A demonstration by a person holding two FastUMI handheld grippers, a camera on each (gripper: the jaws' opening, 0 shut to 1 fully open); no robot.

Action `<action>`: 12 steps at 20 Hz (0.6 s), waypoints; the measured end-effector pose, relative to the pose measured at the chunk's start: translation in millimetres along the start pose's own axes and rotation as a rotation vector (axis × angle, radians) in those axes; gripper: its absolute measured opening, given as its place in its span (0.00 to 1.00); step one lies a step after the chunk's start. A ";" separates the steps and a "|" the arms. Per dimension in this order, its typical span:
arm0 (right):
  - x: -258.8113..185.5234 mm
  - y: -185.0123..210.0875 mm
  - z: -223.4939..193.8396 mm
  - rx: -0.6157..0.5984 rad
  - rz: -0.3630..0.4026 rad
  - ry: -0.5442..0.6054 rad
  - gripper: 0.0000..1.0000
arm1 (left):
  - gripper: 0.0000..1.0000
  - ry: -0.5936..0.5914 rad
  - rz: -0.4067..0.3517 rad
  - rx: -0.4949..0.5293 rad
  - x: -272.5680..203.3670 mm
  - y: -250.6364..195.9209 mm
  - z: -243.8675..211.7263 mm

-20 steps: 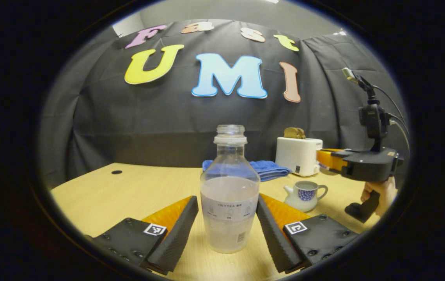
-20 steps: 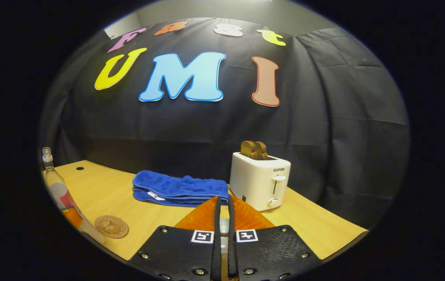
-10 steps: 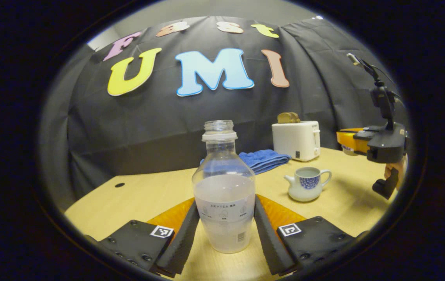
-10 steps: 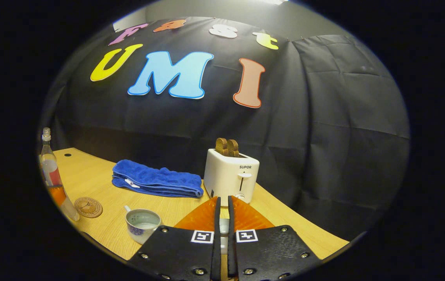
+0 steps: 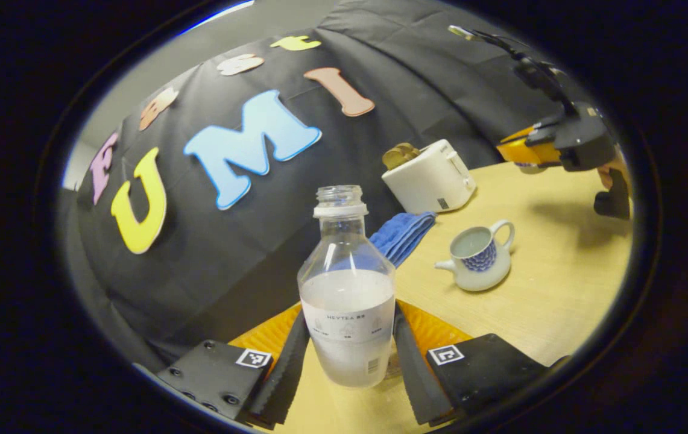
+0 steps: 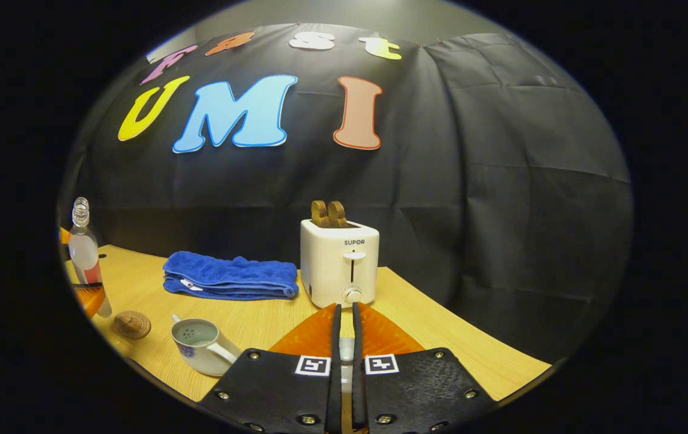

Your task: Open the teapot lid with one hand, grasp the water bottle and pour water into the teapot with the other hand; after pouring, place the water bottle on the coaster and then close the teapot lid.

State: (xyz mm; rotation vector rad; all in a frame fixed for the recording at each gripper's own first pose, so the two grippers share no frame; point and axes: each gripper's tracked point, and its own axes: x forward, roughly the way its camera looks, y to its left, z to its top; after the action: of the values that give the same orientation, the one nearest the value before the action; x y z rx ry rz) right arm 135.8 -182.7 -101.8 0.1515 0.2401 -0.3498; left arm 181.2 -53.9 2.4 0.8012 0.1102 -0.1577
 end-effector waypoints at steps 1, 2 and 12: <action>0.3 -2.3 -0.6 0.008 -0.003 0.005 0.07 | 0.87 -0.010 0.001 0.069 7.9 0.2 6.4; 1.0 -6.1 -1.9 0.011 -0.010 0.008 0.07 | 0.87 -0.017 -0.002 0.139 16.9 0.1 12.0; -0.2 -22.9 -2.1 0.080 -0.030 0.028 0.07 | 0.86 0.012 -0.119 0.623 67.9 -24.2 12.5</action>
State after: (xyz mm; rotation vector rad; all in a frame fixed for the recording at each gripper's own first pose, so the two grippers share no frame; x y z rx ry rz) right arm 127.1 -203.5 -106.3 0.2317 0.2565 -0.3870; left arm 244.0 -86.2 -16.8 1.4178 0.1212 -0.3071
